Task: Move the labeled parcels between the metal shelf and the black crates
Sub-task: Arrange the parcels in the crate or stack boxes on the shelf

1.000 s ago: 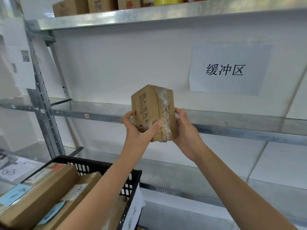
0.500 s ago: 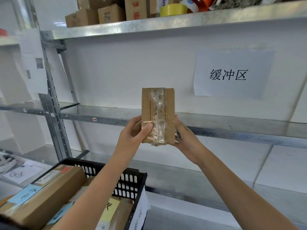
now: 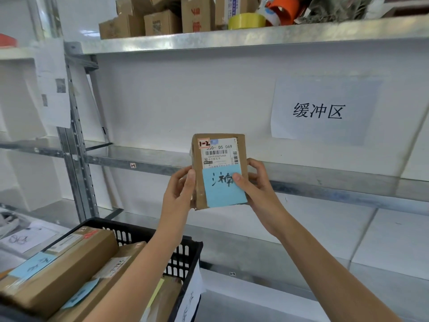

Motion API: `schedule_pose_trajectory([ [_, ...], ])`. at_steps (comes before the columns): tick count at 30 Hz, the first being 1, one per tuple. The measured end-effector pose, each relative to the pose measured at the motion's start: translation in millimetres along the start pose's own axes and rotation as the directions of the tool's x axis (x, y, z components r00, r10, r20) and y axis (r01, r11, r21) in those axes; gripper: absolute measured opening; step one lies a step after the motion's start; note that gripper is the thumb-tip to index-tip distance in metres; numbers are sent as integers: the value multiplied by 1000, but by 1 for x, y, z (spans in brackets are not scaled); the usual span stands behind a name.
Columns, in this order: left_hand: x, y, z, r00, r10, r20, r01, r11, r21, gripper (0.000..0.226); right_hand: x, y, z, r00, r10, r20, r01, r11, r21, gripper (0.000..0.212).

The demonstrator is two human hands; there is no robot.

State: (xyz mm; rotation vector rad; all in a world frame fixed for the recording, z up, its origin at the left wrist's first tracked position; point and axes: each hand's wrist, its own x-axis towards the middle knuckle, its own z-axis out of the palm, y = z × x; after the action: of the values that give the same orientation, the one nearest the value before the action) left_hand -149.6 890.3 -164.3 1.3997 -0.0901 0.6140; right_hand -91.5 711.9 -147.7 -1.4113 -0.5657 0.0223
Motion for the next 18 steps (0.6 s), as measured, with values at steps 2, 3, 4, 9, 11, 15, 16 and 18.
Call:
schedule_pose_trajectory([
  [2,-4,1,-1,1000,-13,-1,13,1000,-2,62,-1,2,1,999,31,26,-31,999,8,61],
  [3,-5,2,-2,1000,-20,0,20,1000,-9,60,-2,4,2,998,48,38,-48,999,0,62],
  [4,-6,2,-4,1000,-27,1,27,999,-18,57,-2,6,3,997,64,46,-63,998,-8,64],
  [9,-8,2,-12,997,-71,-13,70,997,-28,57,2,17,13,993,117,-7,-117,993,17,89],
  [11,-9,1,-16,996,-85,-38,84,996,-33,58,3,19,16,991,130,20,-130,991,19,87],
  [15,-12,-5,-32,990,-116,-80,113,993,-35,56,7,26,28,983,150,104,-148,989,-23,72],
  [16,-13,-7,-37,989,-121,-89,119,992,-32,54,9,28,33,981,153,116,-152,988,-24,69],
  [18,-15,-9,-47,985,-127,-113,125,992,-24,51,13,31,42,976,162,146,-160,987,-28,62],
])
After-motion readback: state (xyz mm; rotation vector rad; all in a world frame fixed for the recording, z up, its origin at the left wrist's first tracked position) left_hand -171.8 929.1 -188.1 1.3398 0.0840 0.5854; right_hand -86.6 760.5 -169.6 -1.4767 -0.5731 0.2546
